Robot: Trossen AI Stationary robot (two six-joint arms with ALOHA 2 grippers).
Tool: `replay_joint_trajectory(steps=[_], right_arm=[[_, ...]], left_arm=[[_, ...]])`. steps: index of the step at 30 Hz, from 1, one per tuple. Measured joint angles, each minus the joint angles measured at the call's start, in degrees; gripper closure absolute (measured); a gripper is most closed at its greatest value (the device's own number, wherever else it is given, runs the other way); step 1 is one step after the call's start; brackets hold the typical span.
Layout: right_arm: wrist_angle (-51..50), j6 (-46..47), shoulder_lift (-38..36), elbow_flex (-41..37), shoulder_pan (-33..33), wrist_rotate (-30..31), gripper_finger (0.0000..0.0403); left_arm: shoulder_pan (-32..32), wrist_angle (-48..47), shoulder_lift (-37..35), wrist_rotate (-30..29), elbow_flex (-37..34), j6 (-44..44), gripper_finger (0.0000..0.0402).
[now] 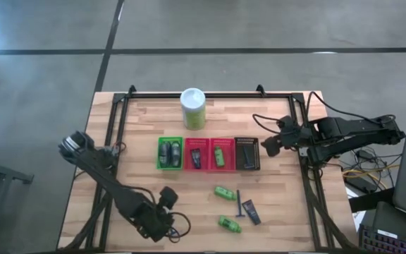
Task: Pick & Place Travel size toiletries
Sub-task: Put the dark blue shaving cream in the left red bin
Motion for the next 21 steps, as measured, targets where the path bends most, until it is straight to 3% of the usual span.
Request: replay_joint_trajectory(steps=[9,15,21], right_arm=[[2.4,-4.6,0.0,0.0,0.1,-3.4,0.0035],[5.0,-5.4,2.9,0.0,0.1,-13.1,0.0035],[5.1,0.3,9.1,0.0,3.5,-20.1,0.0035]], left_arm=[[0.0,-0.7,-2.5,-2.7,-0.2,0.4,0.0132],[0.0,-1.3,-3.2,-5.1,-0.2,-1.1,0.0132],[0.1,-2.2,-3.3,-5.4,-0.2,-3.1,0.0132]])
